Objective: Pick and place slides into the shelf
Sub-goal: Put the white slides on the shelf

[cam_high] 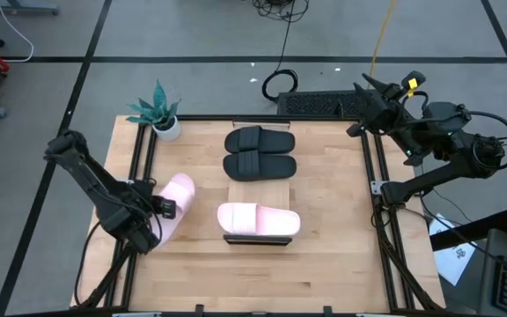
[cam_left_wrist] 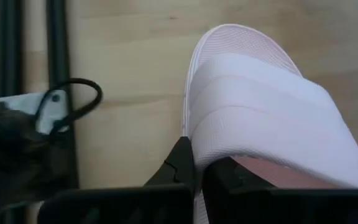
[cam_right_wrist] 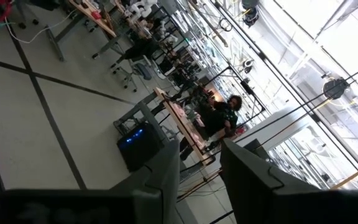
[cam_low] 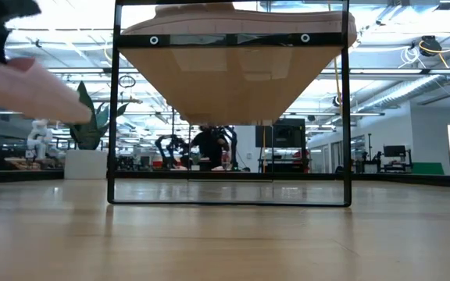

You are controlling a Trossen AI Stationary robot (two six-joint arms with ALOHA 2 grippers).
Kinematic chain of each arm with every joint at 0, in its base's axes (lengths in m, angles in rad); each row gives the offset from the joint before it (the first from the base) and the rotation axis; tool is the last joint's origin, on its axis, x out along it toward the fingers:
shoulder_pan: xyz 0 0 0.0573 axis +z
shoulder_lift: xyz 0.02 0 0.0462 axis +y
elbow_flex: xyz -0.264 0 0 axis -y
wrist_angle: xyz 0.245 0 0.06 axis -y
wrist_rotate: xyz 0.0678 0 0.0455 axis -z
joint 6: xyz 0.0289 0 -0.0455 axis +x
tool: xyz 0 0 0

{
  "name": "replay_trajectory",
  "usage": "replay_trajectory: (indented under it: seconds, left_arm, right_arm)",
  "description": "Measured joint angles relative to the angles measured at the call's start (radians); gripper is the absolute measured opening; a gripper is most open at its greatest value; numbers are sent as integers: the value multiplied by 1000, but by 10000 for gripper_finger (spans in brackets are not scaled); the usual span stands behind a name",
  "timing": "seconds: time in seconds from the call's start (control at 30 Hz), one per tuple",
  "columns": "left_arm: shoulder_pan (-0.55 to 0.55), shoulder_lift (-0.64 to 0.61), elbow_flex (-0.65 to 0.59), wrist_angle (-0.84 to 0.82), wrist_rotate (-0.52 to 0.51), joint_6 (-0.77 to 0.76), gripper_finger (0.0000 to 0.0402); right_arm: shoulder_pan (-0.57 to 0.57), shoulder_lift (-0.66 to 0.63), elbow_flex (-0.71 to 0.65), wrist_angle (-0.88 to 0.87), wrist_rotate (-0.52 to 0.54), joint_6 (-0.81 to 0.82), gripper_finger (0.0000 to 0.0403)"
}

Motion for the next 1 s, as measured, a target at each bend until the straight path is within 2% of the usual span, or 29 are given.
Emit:
replay_trajectory:
  seconds: [0.13,0.27,0.53,0.63,0.87,1.0]
  left_arm:
    - [39,-26,53,8,-40,16,0]
    - [66,-24,89,3,-156,8,0]
    - [159,5,195,8,-292,42,0]
    - [210,26,256,3,-370,101,0]
    - [361,56,421,6,-598,311,0]
    - [449,80,508,9,-667,431,0]
  right_arm:
    - [0,0,0,-4,-97,80,109]
    - [0,7,0,-4,-221,143,109]
    - [0,45,0,-38,-232,180,109]
    - [0,67,0,-56,-266,246,109]
    - [0,118,0,-65,-520,410,109]
    - [1,155,0,-5,-548,415,109]
